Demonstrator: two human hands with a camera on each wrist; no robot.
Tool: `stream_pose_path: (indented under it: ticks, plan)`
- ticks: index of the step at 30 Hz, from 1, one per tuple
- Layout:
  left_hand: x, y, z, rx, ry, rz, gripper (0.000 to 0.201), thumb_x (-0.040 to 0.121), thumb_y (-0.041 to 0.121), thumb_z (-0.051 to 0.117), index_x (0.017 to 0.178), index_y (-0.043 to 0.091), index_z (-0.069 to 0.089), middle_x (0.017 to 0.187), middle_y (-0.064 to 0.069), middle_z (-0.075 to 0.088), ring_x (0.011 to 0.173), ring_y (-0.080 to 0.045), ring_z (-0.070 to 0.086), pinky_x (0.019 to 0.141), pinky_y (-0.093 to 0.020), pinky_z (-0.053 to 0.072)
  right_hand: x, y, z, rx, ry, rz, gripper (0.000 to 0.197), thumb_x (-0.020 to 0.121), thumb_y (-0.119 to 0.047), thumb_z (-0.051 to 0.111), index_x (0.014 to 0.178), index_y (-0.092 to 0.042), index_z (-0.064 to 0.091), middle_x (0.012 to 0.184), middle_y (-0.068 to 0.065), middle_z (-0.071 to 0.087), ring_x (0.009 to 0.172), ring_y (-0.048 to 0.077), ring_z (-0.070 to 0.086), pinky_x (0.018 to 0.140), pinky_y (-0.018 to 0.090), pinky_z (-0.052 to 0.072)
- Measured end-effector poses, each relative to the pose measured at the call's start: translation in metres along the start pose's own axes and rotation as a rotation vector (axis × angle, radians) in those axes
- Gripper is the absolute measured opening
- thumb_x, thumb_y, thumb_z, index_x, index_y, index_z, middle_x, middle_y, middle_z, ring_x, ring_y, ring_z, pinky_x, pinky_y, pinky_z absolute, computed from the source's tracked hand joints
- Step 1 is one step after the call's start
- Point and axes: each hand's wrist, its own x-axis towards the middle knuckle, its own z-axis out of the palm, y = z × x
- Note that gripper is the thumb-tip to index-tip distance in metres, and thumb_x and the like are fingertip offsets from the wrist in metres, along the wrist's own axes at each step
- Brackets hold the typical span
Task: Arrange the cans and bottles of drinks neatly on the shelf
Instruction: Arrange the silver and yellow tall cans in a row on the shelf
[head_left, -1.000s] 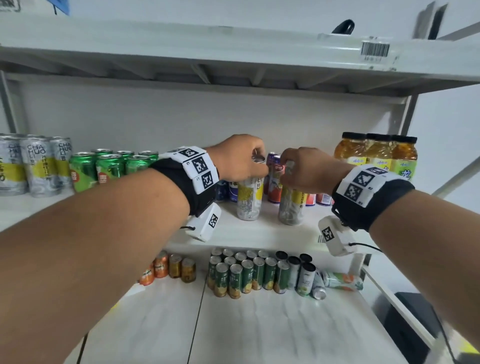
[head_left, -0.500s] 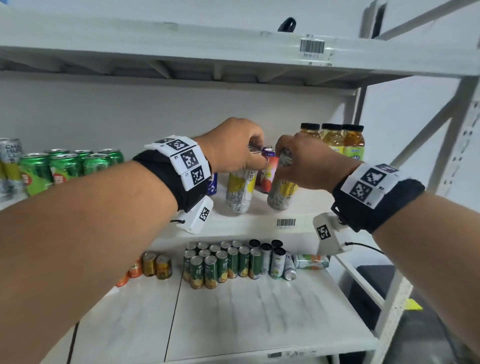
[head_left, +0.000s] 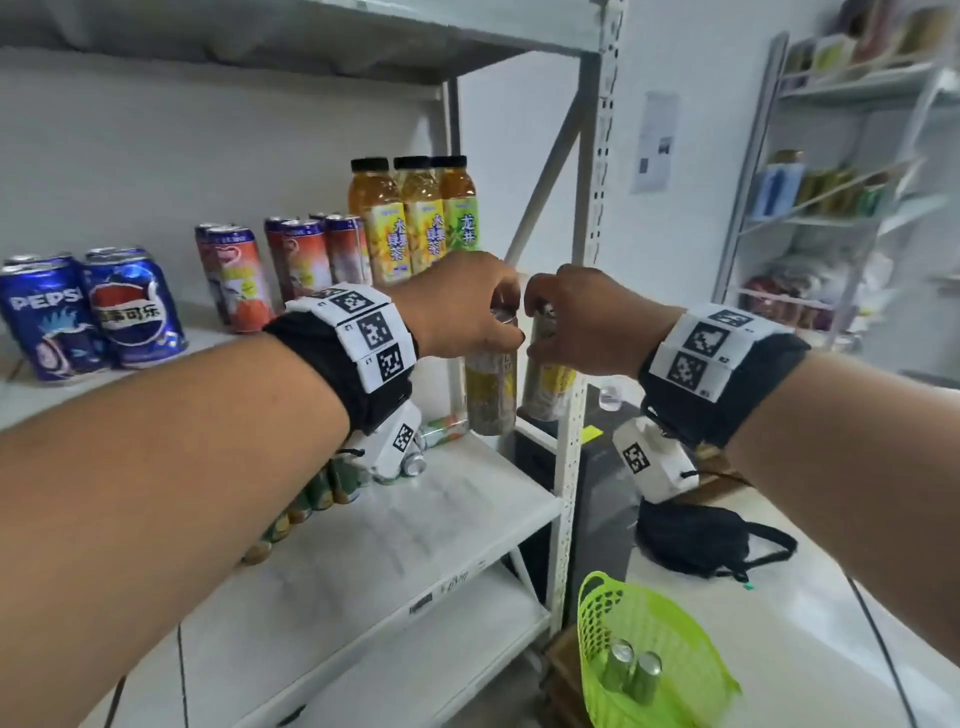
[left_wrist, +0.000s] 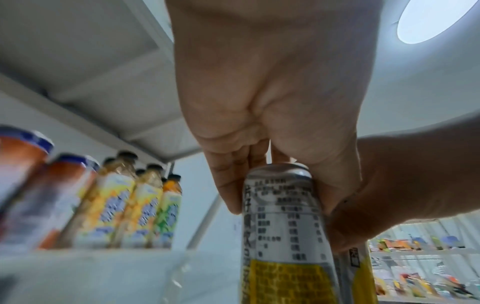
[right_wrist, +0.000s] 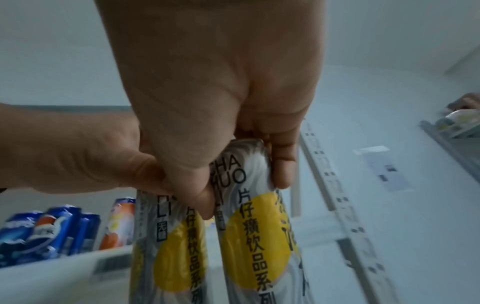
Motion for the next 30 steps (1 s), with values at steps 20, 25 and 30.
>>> stream_pose_path:
  ticks: [20,25,30]
  plan:
    - [0.165,0.02,0.469,-0.163,-0.657,-0.052,0.033,0.071,0.02,0.087,0.084,0.018,0.056,0.088,-0.001,0.059,0.083,-0.025,0.056,0.073,-0.036,0.043,-0.058,0.331,0.333,0.194,-0.551,0.382,0.043,0.076,-0.032,0.08,0.113,-0.018,0.064,0.101,0.006,0.048,0.098,0.037,0.06,0.082,0.037,0.051]
    - [0.175,0.0,0.593,-0.171,-0.776,-0.137,0.038,0.074,0.021,0.088,0.095,0.014,0.057,0.098,-0.003,0.053,0.093,-0.029,0.057,0.08,-0.039,0.045,-0.082,0.387,0.446,0.281,-0.663,0.458,0.043,0.079,-0.026,0.076,0.118,-0.018,0.062,0.11,0.01,0.048,0.104,0.037,0.056,0.084,0.041,0.052]
    - [0.16,-0.016,0.678,-0.126,-0.878,-0.165,0.044,0.08,0.032,0.087,0.108,0.012,0.06,0.115,-0.008,0.058,0.107,-0.03,0.059,0.084,-0.037,0.046,-0.119,0.414,0.527,0.324,-0.751,0.518,0.038,0.088,-0.02,0.066,0.125,-0.017,0.06,0.123,0.013,0.049,0.118,0.036,0.05,0.093,0.047,0.054]
